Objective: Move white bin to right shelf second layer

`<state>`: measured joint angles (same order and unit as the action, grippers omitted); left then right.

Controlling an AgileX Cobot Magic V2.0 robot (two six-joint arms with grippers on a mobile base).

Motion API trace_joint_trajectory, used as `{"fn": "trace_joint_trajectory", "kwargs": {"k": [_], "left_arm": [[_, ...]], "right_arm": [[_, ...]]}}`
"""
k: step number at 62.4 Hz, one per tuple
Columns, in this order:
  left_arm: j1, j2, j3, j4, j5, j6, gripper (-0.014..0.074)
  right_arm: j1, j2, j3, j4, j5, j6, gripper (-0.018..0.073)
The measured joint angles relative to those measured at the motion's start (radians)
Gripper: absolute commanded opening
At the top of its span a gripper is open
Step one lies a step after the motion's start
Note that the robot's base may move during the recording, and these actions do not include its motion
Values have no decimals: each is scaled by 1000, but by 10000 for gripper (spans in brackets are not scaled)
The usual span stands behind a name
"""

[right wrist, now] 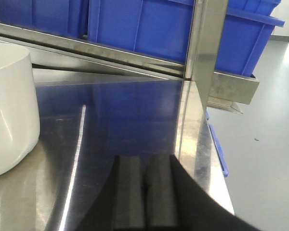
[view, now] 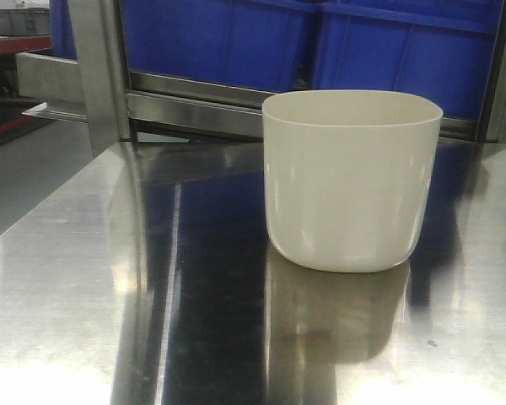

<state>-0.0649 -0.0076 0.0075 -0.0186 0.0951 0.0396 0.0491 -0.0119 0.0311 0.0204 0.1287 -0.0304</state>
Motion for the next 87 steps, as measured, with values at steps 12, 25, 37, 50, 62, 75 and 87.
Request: {"fn": "trace_joint_trajectory", "kwargs": {"k": [12, 25, 37, 50, 62, 75, 87], "left_arm": [[0, 0, 0, 0, 0, 0, 85], [0, 0, 0, 0, 0, 0, 85], [0, 0, 0, 0, 0, 0, 85], [0, 0, 0, 0, 0, 0, 85], [0, 0, 0, 0, 0, 0, 85], [0, 0, 0, 0, 0, 0, 85], [0, 0, 0, 0, 0, 0, 85]], "right_arm": [[0, 0, 0, 0, 0, 0, 52], [0, 0, 0, 0, 0, 0, 52], [0, 0, 0, 0, 0, 0, 52], [0, 0, 0, 0, 0, 0, 52], [0, 0, 0, 0, 0, 0, 52], [0, 0, 0, 0, 0, 0, 52], [0, 0, -12, 0, 11, 0, 52]]}}
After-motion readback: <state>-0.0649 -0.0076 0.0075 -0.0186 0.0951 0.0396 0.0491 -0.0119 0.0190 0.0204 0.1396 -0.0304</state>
